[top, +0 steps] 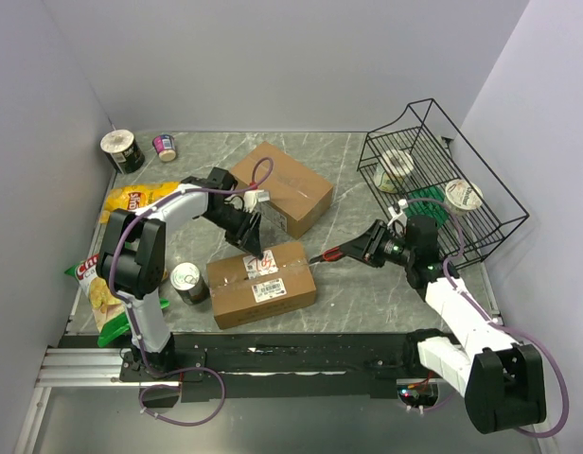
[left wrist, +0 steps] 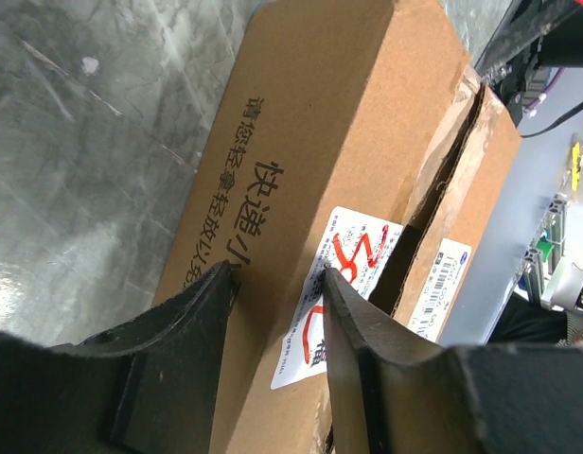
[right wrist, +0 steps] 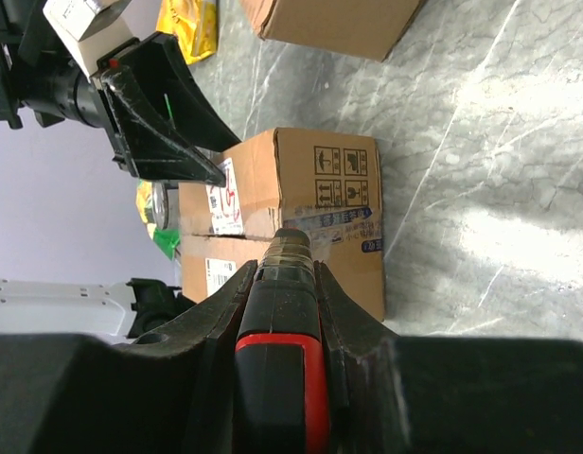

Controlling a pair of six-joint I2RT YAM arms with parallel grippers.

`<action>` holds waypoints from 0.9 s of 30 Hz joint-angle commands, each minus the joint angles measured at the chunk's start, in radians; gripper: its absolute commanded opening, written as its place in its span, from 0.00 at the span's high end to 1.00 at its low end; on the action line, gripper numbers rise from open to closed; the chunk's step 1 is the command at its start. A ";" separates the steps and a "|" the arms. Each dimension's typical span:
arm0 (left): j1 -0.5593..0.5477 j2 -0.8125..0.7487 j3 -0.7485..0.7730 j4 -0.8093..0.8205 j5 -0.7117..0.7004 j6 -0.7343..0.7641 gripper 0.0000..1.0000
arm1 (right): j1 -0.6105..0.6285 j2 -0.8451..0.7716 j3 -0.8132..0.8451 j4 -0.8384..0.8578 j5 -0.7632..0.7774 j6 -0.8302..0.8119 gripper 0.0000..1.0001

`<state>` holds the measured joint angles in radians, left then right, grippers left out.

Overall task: Unpack the express box
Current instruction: Cut the express box at the center of the board.

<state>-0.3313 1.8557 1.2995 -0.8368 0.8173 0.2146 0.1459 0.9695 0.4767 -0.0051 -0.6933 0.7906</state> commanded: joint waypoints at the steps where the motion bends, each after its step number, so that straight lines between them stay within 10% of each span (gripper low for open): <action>1: 0.029 0.056 0.000 0.183 -0.379 0.052 0.99 | -0.002 -0.034 0.034 -0.076 -0.058 -0.036 1.00; 16: 0.032 0.030 0.000 0.179 -0.371 0.055 0.99 | -0.023 -0.115 0.173 -0.282 -0.060 -0.212 1.00; 27: -0.080 -0.116 0.012 0.033 -0.112 0.154 0.84 | -0.020 -0.131 0.154 -0.248 0.014 -0.461 1.00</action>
<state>-0.3546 1.8256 1.3270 -0.7280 0.6640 0.3130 0.1299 0.8032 0.6456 -0.3241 -0.6853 0.4038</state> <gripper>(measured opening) 0.119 0.321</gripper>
